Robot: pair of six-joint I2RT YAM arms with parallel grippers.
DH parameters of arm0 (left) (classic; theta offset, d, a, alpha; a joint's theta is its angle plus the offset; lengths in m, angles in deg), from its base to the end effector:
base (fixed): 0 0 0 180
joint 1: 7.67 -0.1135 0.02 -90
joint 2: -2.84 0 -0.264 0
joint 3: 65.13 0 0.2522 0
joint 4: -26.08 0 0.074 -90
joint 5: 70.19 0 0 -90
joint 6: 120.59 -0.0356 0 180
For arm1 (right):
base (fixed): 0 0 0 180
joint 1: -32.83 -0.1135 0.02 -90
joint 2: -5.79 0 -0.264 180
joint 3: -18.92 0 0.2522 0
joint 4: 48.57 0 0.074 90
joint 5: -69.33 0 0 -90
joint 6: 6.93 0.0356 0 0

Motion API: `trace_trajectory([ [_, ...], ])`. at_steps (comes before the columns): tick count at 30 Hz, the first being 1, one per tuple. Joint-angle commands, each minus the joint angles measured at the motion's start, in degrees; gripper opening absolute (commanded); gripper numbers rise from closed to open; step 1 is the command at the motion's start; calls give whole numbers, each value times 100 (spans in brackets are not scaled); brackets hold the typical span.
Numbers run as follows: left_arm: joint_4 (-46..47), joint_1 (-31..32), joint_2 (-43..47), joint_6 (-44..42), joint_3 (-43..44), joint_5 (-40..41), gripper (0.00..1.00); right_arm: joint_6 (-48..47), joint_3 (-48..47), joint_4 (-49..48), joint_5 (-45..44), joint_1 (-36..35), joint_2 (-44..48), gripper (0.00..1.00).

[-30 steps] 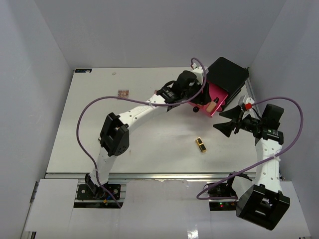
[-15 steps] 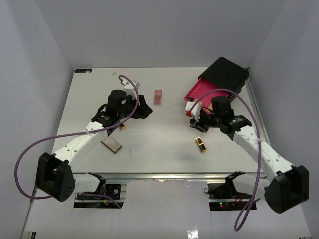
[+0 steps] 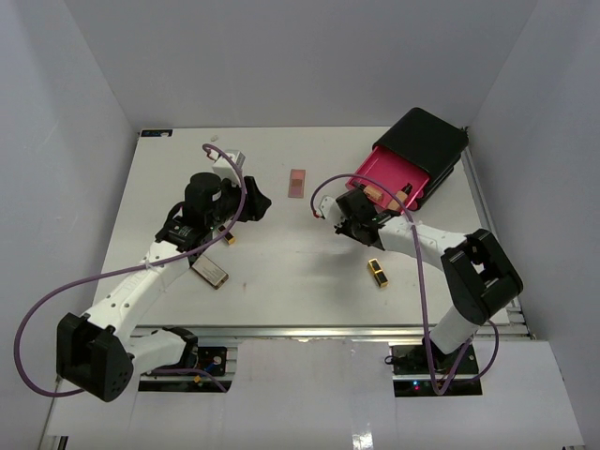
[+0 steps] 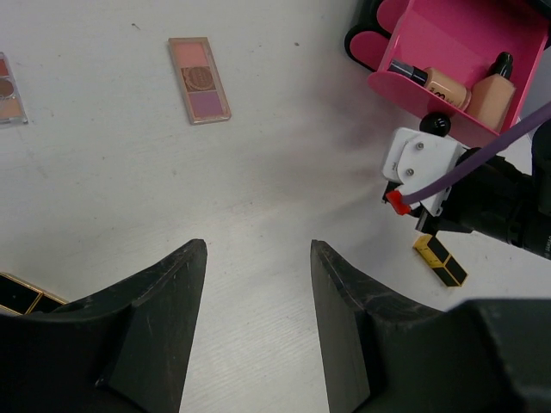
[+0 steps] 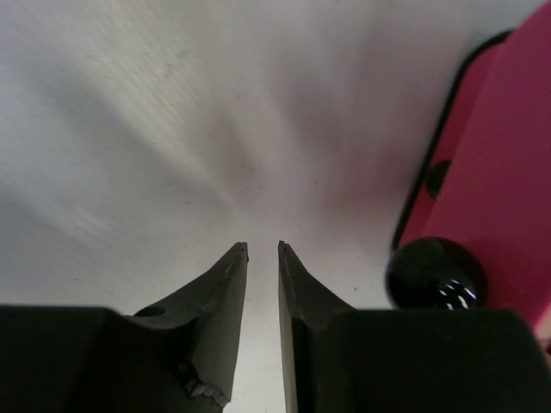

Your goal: Organize the makeup

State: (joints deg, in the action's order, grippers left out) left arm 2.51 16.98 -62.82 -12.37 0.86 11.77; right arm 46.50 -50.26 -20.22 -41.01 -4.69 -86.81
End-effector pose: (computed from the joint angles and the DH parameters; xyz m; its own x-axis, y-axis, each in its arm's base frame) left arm 0.2377 -0.1145 0.3124 -0.5063 -0.1083 -0.8555 0.3911 0.8554 -0.3397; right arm 0.2692 0.1911 0.1926 -0.2618 -0.9054 -0.3343 -0.6928 0.4174 -0.5880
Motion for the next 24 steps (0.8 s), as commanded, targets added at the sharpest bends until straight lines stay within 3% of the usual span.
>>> trace_trajectory([
  [1, 108, -31, 129, -49, 42, 13, 63, -99, -45, -807, -1208, -27, -122, 31],
  [14, 110, -31, 113, -38, 24, -13, 62, -1227, 485, -2732, -2691, -71, -386, 41],
  [24, 119, -31, 106, -38, 24, -21, 63, -1926, 468, -3448, -2918, -57, -54, 45],
])
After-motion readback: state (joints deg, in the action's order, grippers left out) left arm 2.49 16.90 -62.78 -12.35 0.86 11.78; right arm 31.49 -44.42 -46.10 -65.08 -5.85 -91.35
